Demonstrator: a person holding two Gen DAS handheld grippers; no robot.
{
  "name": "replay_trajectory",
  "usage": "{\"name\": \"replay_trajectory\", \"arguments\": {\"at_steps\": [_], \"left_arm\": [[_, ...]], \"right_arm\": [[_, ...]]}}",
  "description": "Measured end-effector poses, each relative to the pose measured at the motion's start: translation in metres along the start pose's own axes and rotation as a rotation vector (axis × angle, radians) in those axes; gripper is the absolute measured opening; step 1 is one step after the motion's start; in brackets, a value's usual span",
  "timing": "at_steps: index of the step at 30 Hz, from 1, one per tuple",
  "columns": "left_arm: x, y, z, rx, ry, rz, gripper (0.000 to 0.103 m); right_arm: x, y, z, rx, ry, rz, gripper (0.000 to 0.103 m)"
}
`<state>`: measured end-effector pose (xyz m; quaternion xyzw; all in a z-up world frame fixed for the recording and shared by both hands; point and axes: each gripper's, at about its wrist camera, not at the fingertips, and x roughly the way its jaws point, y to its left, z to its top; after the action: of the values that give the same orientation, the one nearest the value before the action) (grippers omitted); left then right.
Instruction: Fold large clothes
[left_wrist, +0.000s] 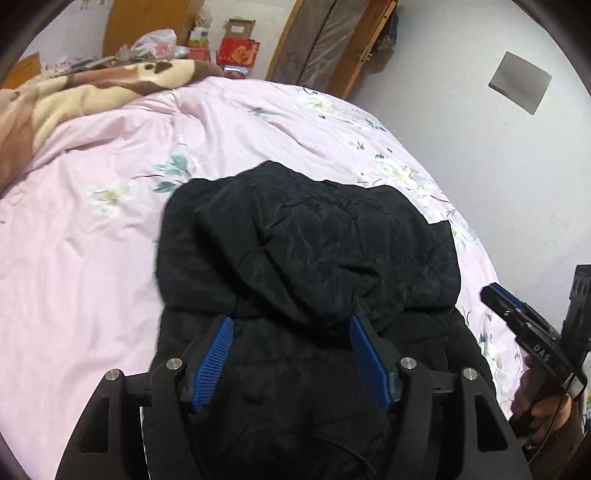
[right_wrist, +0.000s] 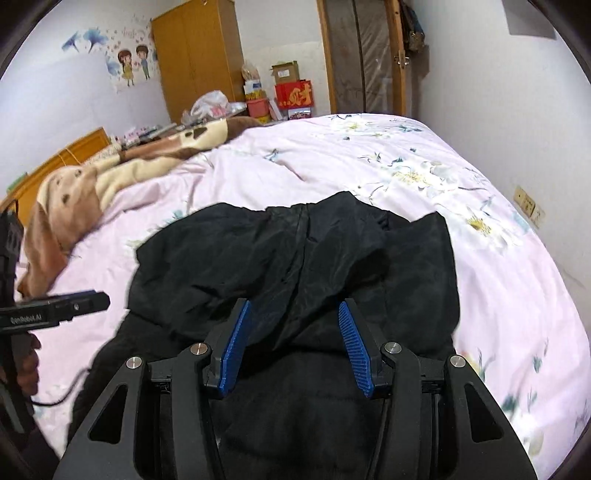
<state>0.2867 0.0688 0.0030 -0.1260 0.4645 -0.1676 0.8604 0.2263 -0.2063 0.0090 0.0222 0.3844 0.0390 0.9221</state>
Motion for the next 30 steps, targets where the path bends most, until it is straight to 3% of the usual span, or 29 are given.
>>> {"name": "replay_trajectory", "arguments": {"at_steps": [6, 19, 30], "left_arm": [[-0.041, 0.008, -0.031, -0.015, -0.013, 0.001, 0.066], [-0.072, 0.055, -0.128, -0.057, 0.052, 0.044, 0.066], [-0.186, 0.095, -0.159, -0.034, -0.036, 0.166, 0.066]], "right_arm": [[-0.043, 0.002, -0.02, 0.002, -0.015, -0.016, 0.05], [-0.097, -0.035, -0.094, 0.091, 0.026, -0.103, 0.051], [-0.139, -0.059, -0.128, 0.146, 0.01, -0.147, 0.051]]}}
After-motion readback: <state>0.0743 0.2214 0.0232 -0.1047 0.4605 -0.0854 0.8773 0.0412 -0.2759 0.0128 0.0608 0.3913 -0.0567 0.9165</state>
